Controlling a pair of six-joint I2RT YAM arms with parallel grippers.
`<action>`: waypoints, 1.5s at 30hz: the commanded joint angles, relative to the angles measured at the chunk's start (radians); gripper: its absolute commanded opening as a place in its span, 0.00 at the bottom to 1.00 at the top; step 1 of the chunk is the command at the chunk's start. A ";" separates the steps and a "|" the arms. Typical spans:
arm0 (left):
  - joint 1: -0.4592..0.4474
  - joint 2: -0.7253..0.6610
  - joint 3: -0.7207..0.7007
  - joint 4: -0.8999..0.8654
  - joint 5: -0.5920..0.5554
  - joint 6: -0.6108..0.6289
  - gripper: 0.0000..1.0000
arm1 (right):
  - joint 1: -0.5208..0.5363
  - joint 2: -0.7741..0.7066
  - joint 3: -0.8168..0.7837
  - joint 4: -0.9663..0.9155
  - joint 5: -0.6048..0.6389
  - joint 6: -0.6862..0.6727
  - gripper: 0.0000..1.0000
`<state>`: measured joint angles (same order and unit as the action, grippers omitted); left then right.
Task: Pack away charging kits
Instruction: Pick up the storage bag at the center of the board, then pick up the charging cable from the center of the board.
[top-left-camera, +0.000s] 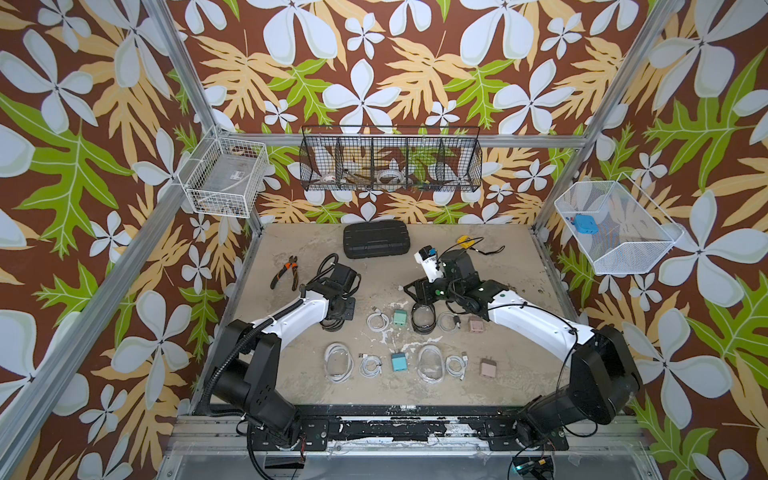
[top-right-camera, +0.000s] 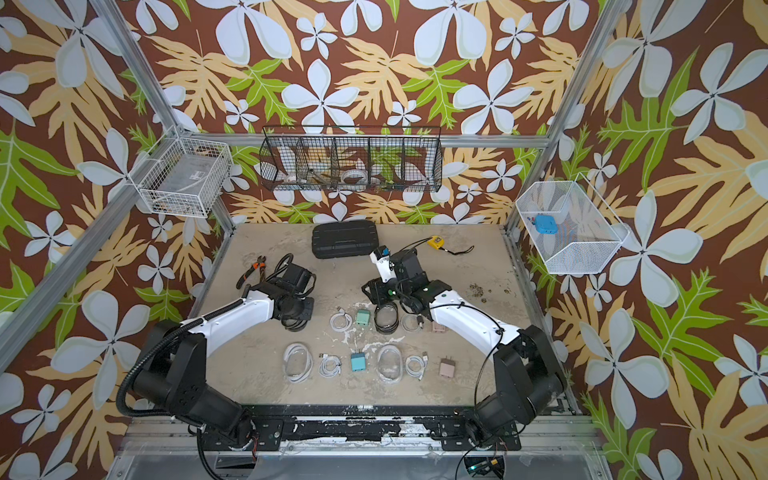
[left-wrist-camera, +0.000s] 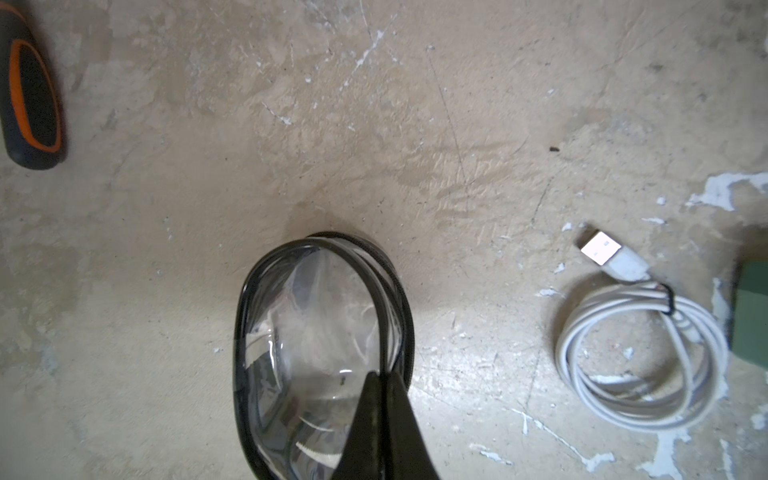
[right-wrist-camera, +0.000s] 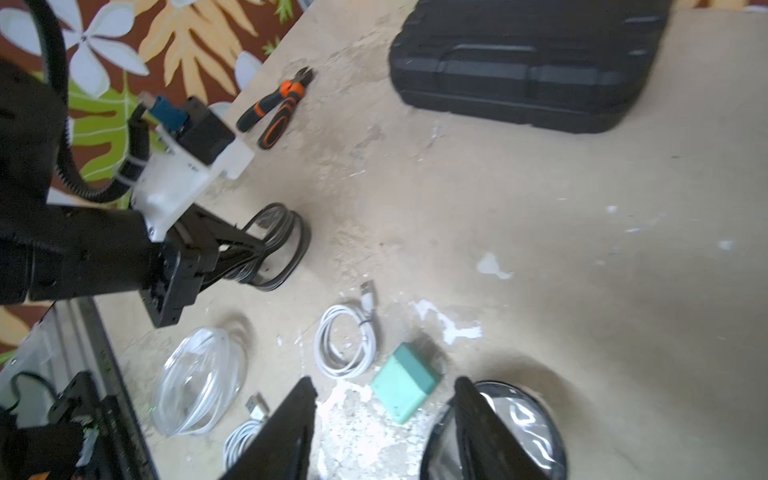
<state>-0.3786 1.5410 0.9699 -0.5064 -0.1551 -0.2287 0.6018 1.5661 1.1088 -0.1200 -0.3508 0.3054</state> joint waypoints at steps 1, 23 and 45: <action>0.028 -0.040 -0.028 0.032 0.124 -0.019 0.00 | 0.066 0.055 0.043 -0.025 -0.064 0.039 0.46; 0.033 -0.148 -0.171 0.233 0.292 -0.144 0.00 | 0.196 0.372 0.220 -0.174 0.177 0.096 0.47; 0.033 -0.137 -0.145 0.229 0.274 -0.146 0.00 | 0.198 0.533 0.309 -0.271 0.219 0.042 0.39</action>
<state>-0.3462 1.4036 0.8154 -0.2878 0.1356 -0.3645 0.7979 2.0872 1.4330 -0.3550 -0.1196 0.3359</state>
